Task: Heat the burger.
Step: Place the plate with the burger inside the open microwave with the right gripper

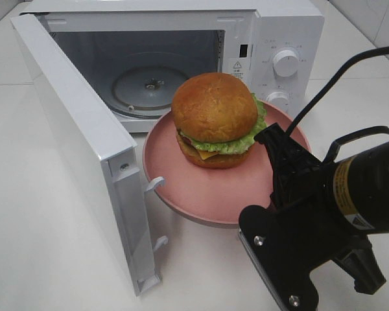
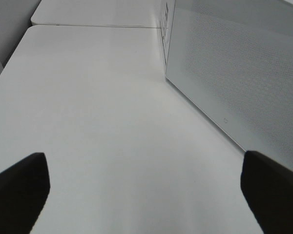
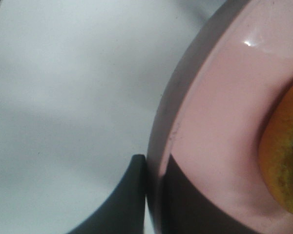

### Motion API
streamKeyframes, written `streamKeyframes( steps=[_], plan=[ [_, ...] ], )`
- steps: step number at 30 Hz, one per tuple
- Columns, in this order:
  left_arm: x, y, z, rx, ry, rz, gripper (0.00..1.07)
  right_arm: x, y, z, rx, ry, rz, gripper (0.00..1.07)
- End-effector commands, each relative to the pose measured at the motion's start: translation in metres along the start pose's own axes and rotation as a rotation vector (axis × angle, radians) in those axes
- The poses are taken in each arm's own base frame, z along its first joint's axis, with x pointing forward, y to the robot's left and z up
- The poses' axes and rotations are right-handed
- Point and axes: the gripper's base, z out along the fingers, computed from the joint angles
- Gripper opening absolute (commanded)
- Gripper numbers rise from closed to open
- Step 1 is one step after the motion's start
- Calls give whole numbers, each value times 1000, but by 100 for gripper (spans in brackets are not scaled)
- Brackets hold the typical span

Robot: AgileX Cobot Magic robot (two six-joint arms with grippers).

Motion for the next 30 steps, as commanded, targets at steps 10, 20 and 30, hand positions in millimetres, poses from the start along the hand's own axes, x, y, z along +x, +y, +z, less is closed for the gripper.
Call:
streamKeyframes(
  steps=[10, 20, 30],
  plan=[
    [1, 0, -3, 1, -29, -2, 100, 28, -12, 5, 64, -20, -91, 0],
    [1, 0, -3, 1, -29, -2, 100, 41, -11, 8, 41, -62, -114, 0],
    [1, 0, -3, 1, -29, -2, 100, 51, -14, 9, 68, -108, -78, 0]
  ],
)
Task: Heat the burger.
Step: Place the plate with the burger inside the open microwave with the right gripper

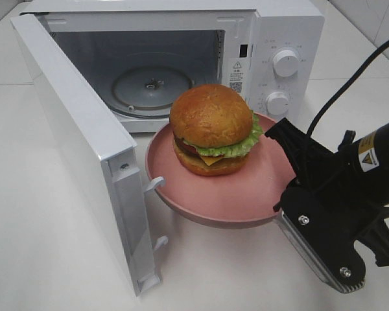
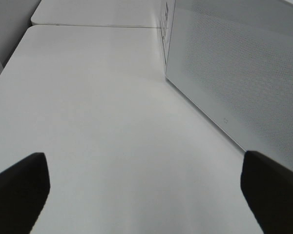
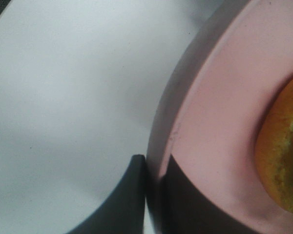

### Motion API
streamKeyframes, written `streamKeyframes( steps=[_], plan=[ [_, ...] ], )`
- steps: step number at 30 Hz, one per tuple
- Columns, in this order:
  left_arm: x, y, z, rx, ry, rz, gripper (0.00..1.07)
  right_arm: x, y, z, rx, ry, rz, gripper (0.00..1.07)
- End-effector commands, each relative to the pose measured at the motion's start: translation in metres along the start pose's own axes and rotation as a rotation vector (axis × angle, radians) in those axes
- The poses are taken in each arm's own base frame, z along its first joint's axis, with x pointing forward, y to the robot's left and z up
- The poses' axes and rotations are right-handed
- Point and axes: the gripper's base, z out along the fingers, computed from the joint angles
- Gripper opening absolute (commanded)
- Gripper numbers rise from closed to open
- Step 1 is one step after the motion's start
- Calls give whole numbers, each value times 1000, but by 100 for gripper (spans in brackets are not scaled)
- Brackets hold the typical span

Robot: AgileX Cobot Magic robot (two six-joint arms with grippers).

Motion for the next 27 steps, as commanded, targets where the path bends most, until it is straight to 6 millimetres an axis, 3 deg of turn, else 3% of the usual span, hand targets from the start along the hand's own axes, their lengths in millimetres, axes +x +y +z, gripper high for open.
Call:
streamKeyframes(
  steps=[1, 15, 27],
  plan=[
    [1, 0, -3, 1, -29, -2, 100, 4, -14, -4, 104, 5, 10, 0],
    [1, 0, -3, 1, -29, -2, 100, 8, -43, 9, 131, 12, 12, 0],
    [1, 0, -3, 1, -29, -2, 100, 13, -77, 42, 109, 6, 31, 1]
  ],
)
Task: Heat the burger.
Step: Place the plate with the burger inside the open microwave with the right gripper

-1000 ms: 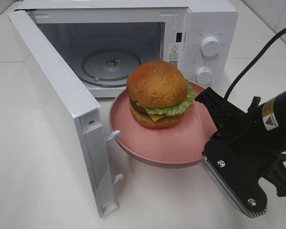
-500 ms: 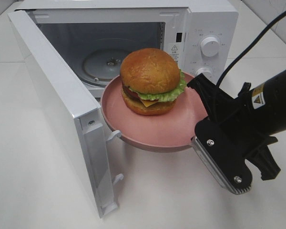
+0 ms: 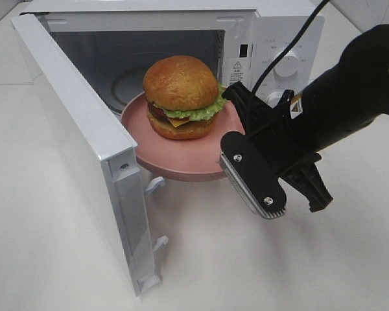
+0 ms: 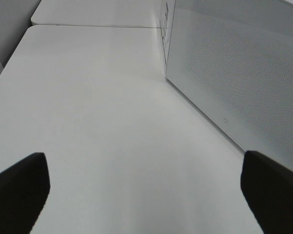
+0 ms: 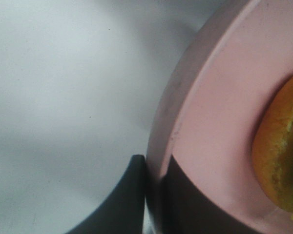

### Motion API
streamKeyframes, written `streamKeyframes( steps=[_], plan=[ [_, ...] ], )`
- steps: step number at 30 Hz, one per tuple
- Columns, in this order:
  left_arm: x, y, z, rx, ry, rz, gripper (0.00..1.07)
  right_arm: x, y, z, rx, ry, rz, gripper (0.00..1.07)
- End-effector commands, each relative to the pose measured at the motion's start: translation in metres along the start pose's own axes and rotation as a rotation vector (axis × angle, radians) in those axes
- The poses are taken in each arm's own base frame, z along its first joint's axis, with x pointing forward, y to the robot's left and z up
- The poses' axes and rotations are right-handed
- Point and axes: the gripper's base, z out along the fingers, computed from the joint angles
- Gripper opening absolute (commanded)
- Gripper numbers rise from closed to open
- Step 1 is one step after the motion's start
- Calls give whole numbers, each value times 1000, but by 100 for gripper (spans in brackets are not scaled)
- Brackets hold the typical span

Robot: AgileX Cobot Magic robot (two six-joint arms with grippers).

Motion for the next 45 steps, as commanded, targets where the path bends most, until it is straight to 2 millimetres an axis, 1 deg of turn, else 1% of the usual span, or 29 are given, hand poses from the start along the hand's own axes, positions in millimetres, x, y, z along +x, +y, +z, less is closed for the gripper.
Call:
streamKeyframes(
  steps=[1, 2, 3, 4, 9, 13, 14, 15, 17, 29, 35, 37, 41, 45],
  plan=[
    [1, 0, -3, 1, -29, -2, 100, 4, -15, 2, 77, 10, 21, 1],
    [1, 0, -3, 1, -29, -2, 100, 4, -17, 4, 76, 10, 21, 1],
    [1, 0, -3, 1, -29, -2, 100, 4, -20, 10, 70, 9, 21, 1],
    [1, 0, -3, 1, -29, -2, 100, 4, -20, 10, 70, 9, 21, 1],
    [1, 0, -3, 1, -29, -2, 100, 6, -30, 24, 67, 9, 29, 2],
    [1, 0, -3, 1, -29, -2, 100, 7, -36, 29, 70, 9, 41, 2],
    [1, 0, -3, 1, -29, -2, 100, 7, -41, 32, 77, 9, 53, 2],
    [1, 0, -3, 1, -29, -2, 100, 7, -41, 32, 77, 9, 53, 2],
    [1, 0, -3, 1, -29, -2, 100, 8, -47, 34, 87, 10, 54, 2],
    [1, 0, -2, 1, -28, -2, 100, 11, -66, 51, 102, 12, 53, 3],
    [1, 0, -2, 1, -28, -2, 100, 13, -74, 64, 103, 16, 42, 3],
    [1, 0, -2, 1, -28, -2, 100, 13, -76, 65, 106, 16, 45, 3],
    [1, 0, -2, 1, -28, -2, 100, 15, -88, 73, 127, 24, 74, 3],
    [1, 0, -2, 1, -28, -2, 100, 18, -93, 80, 128, 42, 65, 3]
  ],
)
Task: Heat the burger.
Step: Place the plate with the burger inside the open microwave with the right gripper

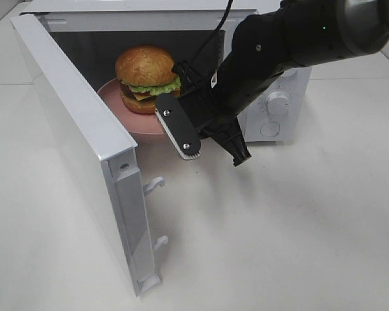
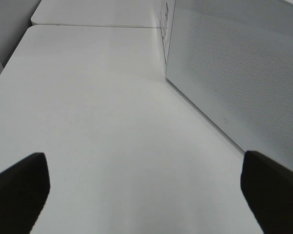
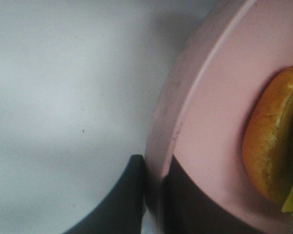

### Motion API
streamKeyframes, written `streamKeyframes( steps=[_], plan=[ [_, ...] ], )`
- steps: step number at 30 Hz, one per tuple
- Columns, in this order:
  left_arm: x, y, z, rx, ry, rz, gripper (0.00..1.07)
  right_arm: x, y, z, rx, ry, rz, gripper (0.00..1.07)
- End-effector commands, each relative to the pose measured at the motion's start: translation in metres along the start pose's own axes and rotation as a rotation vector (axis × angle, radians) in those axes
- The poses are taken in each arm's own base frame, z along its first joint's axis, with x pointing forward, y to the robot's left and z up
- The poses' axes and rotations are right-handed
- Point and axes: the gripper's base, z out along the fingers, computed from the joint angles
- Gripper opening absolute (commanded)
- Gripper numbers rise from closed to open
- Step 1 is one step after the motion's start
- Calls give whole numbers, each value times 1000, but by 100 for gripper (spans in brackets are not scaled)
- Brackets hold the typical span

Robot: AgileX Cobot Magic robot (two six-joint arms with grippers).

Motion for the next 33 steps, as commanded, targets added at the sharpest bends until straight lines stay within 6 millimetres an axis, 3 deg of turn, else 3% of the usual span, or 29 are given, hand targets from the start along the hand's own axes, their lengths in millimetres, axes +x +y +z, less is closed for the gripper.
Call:
streamKeyframes(
  steps=[1, 17, 33],
  plan=[
    [1, 0, -2, 1, -28, -2, 100, 6, -21, 2, 97, 30, 24, 3],
    [1, 0, -2, 1, -28, -2, 100, 16, -52, 25, 130, 107, 141, 4],
    [1, 0, -2, 1, -28, -2, 100, 19, -64, 52, 120, 139, 298, 5]
  ],
)
